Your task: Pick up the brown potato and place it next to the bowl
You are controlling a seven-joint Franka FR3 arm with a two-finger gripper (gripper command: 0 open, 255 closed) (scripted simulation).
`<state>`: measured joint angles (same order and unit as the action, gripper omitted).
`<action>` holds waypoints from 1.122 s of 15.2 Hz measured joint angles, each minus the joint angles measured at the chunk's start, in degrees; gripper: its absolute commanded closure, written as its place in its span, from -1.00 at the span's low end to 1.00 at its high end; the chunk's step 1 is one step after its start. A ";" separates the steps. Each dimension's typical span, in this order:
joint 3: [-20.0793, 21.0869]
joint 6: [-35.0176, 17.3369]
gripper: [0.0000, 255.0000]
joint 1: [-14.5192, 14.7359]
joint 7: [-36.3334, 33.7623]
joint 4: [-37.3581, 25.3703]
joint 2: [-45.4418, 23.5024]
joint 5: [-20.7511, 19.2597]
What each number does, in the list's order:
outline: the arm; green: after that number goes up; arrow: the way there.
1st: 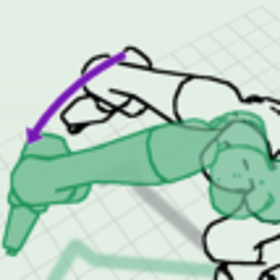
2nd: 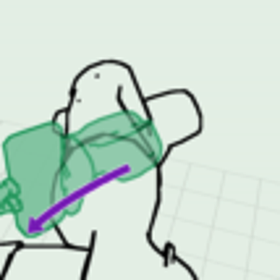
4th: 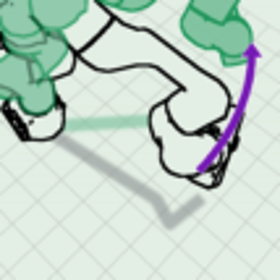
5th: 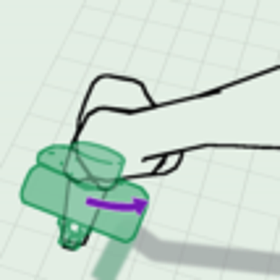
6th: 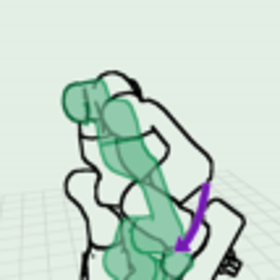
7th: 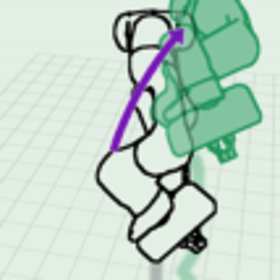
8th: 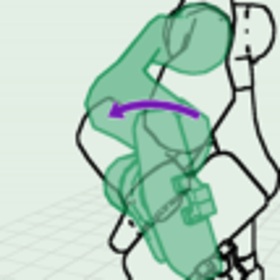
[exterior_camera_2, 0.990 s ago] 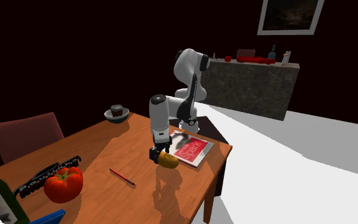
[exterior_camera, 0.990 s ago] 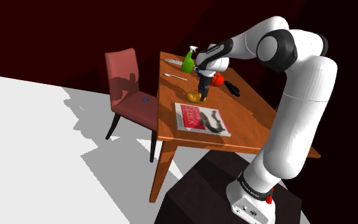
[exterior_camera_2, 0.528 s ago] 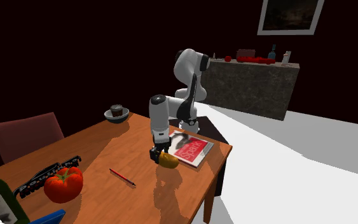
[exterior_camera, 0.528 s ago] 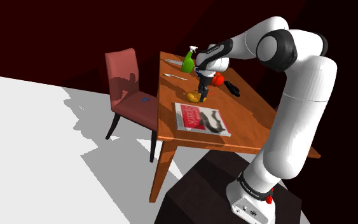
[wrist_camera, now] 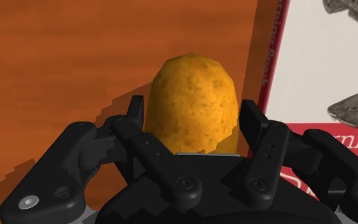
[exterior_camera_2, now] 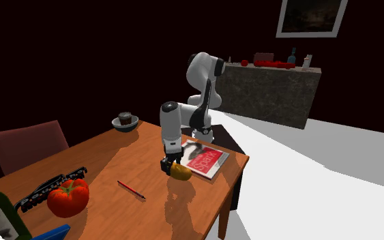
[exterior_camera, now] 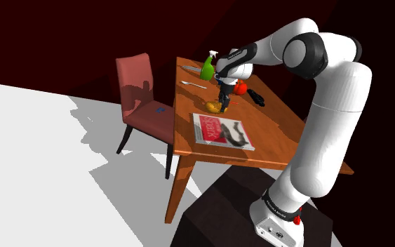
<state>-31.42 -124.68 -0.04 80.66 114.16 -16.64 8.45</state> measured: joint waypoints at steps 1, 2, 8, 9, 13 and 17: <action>0.00 0.01 1.00 -0.01 0.02 -0.02 -0.02 0.01; -0.04 0.39 1.00 0.02 -0.05 -0.23 0.14 -0.11; -0.64 3.94 1.00 0.53 -1.00 -1.74 2.55 -1.73; -0.71 4.54 1.00 0.66 -1.24 -1.94 3.01 -2.03; -1.02 7.30 1.00 0.96 -1.88 -3.36 4.61 -3.09; -1.19 10.08 1.00 1.12 -2.33 -5.32 5.59 -3.77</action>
<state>-32.60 -114.60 1.08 78.32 108.84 -11.05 4.68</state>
